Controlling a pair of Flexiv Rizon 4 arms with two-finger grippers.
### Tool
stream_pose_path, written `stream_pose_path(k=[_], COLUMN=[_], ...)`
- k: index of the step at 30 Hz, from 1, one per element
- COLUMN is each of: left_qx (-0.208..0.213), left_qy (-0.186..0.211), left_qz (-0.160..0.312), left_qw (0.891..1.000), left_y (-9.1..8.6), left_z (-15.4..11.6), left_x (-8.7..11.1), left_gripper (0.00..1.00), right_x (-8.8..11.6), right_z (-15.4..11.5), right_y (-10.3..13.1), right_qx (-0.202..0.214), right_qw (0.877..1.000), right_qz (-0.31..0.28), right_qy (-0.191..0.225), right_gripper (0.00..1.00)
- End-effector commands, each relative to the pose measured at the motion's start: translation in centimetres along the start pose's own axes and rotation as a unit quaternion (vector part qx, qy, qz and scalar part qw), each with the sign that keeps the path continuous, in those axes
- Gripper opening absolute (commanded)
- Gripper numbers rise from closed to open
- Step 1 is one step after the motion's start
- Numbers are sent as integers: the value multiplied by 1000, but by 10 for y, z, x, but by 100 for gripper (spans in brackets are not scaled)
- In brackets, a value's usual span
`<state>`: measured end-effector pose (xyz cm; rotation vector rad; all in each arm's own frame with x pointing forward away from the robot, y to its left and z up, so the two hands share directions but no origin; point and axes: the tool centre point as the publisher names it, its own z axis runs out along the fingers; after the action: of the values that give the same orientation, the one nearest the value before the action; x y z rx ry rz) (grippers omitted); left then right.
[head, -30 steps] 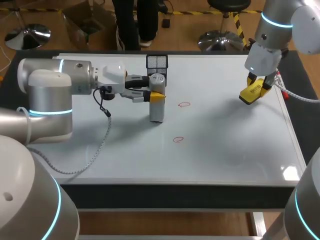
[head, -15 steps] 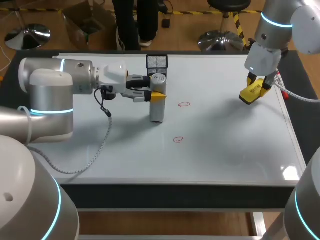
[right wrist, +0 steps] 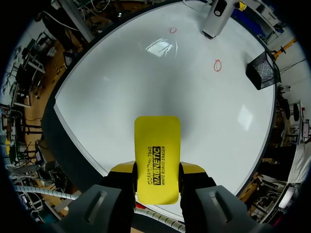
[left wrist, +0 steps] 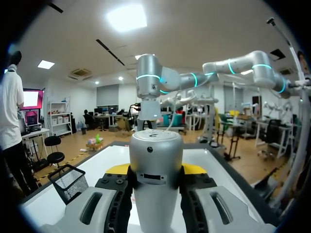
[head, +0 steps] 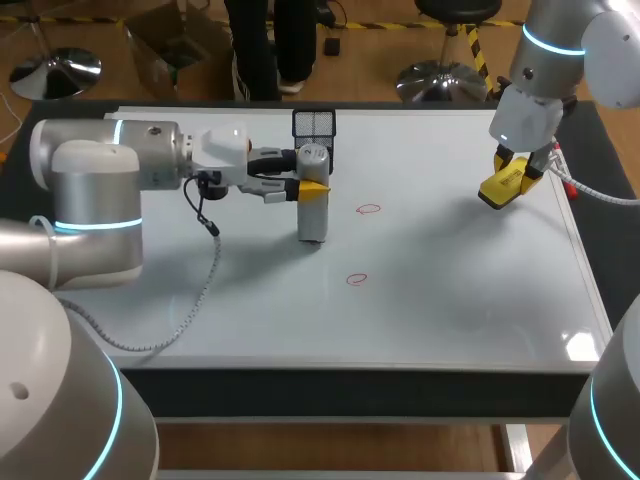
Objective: Pick up the inspection probe, press it on each red-marked spot on the whiteboard one by one, put down the probe, pick up the eraser, and wipe off all the red marks.
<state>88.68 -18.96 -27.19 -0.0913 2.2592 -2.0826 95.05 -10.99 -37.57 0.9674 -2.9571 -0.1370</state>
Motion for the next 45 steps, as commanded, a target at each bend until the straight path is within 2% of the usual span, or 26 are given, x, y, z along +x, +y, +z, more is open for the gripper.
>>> stream_pose_path(k=[1, 17, 28, 40, 45], left_qx=[-1, -5, -7, -12, -12], left_qy=[-26, -133, -182, -226, -241], left_qz=[1, -4, -4, -4, -6], left_qw=[1000, 991, 983, 974, 971], left_y=[-10, -18, -17, -7, -4], left_z=[-29, -128, -186, -240, -252], left_x=[14, 28, 43, 56, 58], left_gripper=[0, 0, 0, 0, 0], right_x=[0, 0, 0, 0, 0], right_z=[-1, -1, -1, -1, -1], right_y=[0, 0, 0, 0, 0], right_qx=[2, 2, 2, 2, 2], right_qw=[1000, 1000, 1000, 1000, 1000], right_qz=[0, 0, 0, 0, 0], right_qy=[1, 1, 1, 1, 1], right_gripper=[0, 0, 0, 0, 0])
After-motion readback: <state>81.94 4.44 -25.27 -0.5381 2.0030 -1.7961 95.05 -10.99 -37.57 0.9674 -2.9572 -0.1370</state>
